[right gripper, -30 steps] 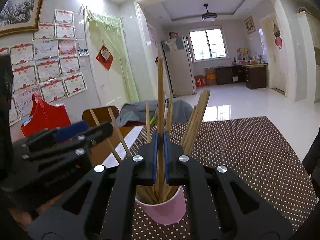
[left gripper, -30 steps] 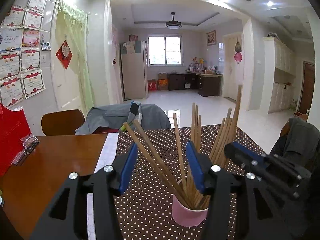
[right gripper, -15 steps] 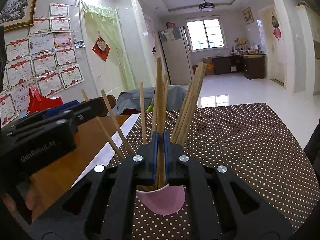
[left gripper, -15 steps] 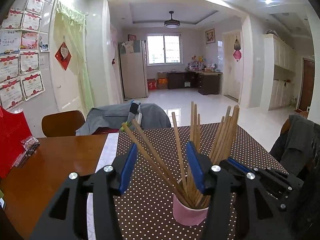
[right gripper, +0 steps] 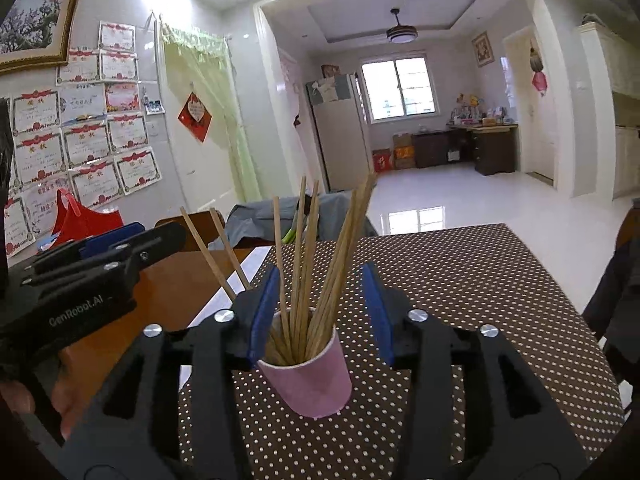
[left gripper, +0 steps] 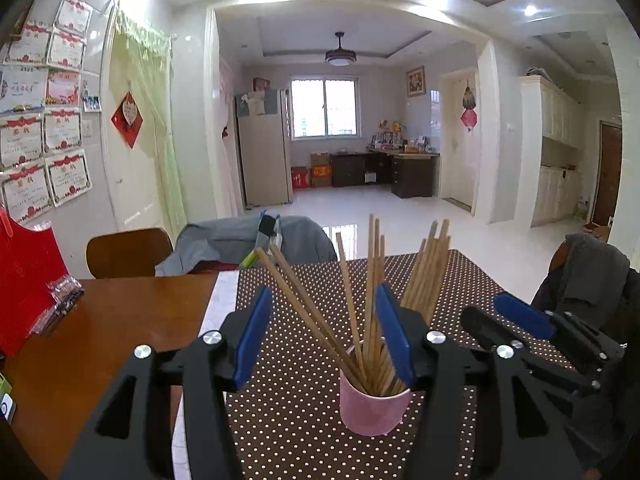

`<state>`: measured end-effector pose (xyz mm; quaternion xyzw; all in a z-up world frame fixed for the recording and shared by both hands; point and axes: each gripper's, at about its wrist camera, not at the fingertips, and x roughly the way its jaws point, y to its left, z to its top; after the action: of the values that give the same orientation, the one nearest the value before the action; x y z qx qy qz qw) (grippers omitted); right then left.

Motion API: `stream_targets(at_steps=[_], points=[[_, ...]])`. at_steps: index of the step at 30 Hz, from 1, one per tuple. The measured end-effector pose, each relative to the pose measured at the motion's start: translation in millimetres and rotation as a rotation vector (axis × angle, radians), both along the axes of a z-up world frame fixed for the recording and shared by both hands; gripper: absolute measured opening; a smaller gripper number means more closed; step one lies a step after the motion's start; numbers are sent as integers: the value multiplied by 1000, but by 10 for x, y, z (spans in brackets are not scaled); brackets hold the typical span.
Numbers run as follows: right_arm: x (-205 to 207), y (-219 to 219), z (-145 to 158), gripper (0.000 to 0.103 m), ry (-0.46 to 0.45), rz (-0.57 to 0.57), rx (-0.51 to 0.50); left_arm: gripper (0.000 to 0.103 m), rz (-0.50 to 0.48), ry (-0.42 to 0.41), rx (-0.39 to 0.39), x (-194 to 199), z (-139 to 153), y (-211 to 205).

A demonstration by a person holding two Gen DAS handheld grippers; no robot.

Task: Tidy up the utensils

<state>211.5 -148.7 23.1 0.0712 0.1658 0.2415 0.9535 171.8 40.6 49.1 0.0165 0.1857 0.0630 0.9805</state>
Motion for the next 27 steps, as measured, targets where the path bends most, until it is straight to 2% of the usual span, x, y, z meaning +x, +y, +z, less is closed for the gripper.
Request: stream_targets(at_steps=[2,5,7,11,15,24,27], points=[[-107,-79,47,48,-17,-21,-4,54,-14,-12,4,-84,33,-42],[-310,-219,123,56,-49,-55,-8,57,-35,-34,6,-237,97,-121],[-442,-282,163,67,-73,-82,-21,58,-44,-56,11,-366,127,-190],[-684,-339,219,74,-110,-105,-43,66,-67,-82,19,-588,163,-310],[-938,-460,262,81,-139,-129,-42,69,-80,-113,24,-852,190,-403],[-1417,-546,334,88,-186,-149,-43,72,-86,-162,-5,-1382,178,-510],[-1558,-541,338,89,-206,-154,-50,77,-64,-191,2,-1544,163,-530]])
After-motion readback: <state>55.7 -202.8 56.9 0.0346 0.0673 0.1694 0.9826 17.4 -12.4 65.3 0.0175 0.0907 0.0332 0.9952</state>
